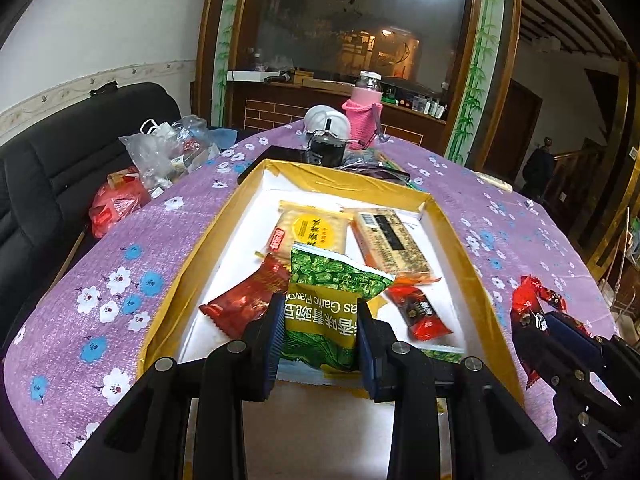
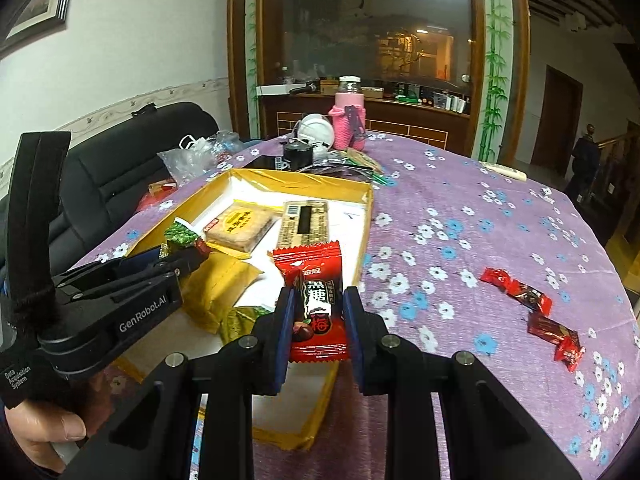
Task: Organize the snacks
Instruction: 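Lower the green pack into the box while right drops its red candies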
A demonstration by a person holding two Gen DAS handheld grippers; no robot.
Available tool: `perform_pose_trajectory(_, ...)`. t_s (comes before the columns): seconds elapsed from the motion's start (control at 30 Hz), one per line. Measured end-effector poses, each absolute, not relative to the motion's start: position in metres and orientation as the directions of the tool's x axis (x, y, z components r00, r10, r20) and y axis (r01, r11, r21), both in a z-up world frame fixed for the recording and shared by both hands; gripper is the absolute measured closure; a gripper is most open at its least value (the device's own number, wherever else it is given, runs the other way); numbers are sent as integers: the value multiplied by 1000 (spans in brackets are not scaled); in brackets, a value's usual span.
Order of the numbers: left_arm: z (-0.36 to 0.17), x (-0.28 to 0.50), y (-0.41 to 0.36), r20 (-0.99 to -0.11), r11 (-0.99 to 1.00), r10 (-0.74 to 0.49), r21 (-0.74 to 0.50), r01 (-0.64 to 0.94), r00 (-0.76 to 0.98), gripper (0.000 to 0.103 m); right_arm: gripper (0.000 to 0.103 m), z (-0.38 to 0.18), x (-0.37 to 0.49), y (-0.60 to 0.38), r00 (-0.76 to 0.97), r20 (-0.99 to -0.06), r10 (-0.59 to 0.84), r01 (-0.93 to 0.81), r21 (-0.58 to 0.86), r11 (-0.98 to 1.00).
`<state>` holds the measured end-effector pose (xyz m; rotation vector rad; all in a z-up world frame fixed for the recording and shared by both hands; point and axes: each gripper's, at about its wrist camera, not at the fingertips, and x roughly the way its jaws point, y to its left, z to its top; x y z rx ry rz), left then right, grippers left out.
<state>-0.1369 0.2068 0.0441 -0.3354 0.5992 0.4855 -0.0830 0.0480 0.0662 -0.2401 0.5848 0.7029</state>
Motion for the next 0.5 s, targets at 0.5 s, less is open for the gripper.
perform_pose_trajectory(0.5, 34, -138, 219, -656, 831, 291, -186, -524, 696, 69, 79, 50, -90, 65, 575, -607, 549, -707, -31, 706)
